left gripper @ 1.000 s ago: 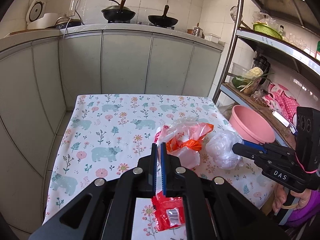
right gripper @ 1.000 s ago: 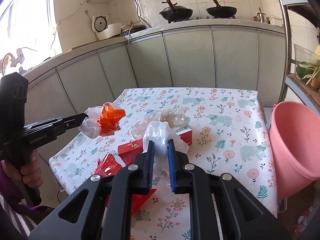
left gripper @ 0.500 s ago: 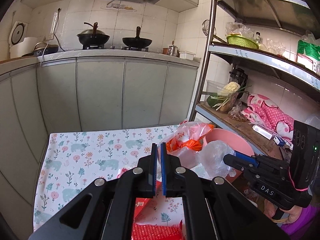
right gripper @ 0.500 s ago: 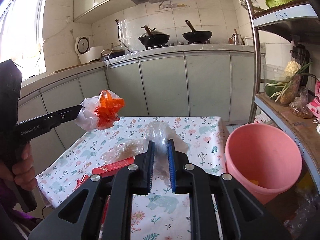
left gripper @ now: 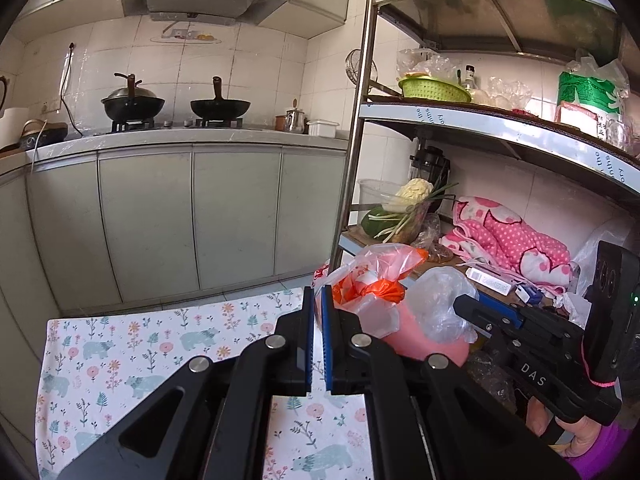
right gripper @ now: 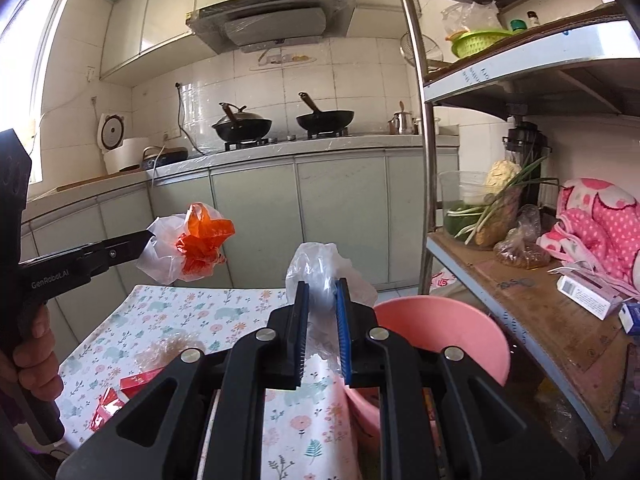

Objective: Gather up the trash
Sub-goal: 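Carry both plastic bags over pink basin and open both tools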

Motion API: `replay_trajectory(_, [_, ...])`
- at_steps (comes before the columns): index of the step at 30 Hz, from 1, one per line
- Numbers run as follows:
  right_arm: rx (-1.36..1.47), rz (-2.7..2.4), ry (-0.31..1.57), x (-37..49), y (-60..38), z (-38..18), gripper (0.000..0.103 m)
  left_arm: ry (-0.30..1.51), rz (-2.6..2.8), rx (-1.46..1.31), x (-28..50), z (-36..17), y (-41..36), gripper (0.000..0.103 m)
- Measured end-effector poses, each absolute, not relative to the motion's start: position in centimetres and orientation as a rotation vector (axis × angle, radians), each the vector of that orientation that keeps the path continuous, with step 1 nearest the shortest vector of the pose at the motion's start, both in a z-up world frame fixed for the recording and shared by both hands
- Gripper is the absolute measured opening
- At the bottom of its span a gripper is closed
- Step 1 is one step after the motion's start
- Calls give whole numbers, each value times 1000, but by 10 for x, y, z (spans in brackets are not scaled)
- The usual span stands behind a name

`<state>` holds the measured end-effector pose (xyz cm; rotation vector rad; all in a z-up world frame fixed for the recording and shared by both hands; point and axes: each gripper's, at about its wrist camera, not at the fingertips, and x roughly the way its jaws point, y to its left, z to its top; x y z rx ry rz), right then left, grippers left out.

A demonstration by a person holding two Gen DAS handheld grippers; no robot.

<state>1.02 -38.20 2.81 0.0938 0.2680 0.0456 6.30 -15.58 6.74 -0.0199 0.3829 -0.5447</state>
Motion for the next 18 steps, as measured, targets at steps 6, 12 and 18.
replay_trajectory(6, [108,-19,254,10,-406,28,14,382,-590,-37,78,72,-191,3])
replay_trajectory(12, [102,-60,258,13,-419,24,14,400,-626,-11,90,67,-227,3])
replay_trajectory(18, [123,-103,285,20,-436,12,14,432,-650,0,103,54,-256,3])
